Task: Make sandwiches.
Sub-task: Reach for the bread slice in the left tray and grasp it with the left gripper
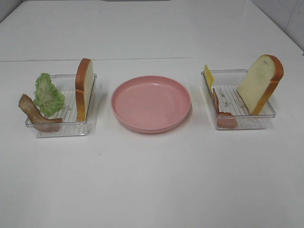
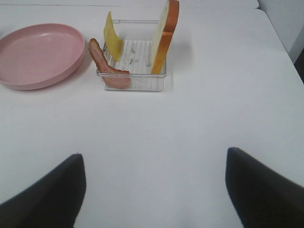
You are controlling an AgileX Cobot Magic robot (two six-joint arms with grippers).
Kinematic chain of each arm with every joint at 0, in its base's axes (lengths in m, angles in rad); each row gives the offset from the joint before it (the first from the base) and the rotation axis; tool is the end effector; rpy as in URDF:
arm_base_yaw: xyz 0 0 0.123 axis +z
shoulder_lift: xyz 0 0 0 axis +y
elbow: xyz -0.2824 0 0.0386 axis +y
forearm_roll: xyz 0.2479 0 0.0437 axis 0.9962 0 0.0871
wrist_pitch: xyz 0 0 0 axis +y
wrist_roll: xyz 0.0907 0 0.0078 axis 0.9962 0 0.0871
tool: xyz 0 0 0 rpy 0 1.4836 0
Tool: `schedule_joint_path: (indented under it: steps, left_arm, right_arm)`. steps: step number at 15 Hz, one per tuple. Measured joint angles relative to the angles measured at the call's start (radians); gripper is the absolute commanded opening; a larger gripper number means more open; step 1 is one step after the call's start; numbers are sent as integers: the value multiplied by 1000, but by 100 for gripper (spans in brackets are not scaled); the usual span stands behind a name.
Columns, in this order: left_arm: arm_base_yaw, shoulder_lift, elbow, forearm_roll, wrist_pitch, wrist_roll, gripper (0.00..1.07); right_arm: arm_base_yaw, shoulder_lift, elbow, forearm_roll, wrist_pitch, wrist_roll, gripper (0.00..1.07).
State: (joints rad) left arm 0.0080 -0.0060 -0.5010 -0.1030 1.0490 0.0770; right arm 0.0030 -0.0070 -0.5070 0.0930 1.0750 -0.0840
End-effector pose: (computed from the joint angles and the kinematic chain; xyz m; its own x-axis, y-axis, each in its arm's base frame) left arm -0.0056 -0.0082 0.2787 -0.4352 0.0219 -0.9001 0.0833 0.9964 -0.0160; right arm -0.0076 0.0074 0.2782 -0.4513 -0.0409 -0.8914 -0.0937 0.9956 0.0018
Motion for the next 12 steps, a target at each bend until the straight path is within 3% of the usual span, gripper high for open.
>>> schedule_joint_path:
  steps: [12]
  left_arm:
    - [0,0,0,0,0,0,72]
  right_arm:
    - [0,0,0,0,0,0,76]
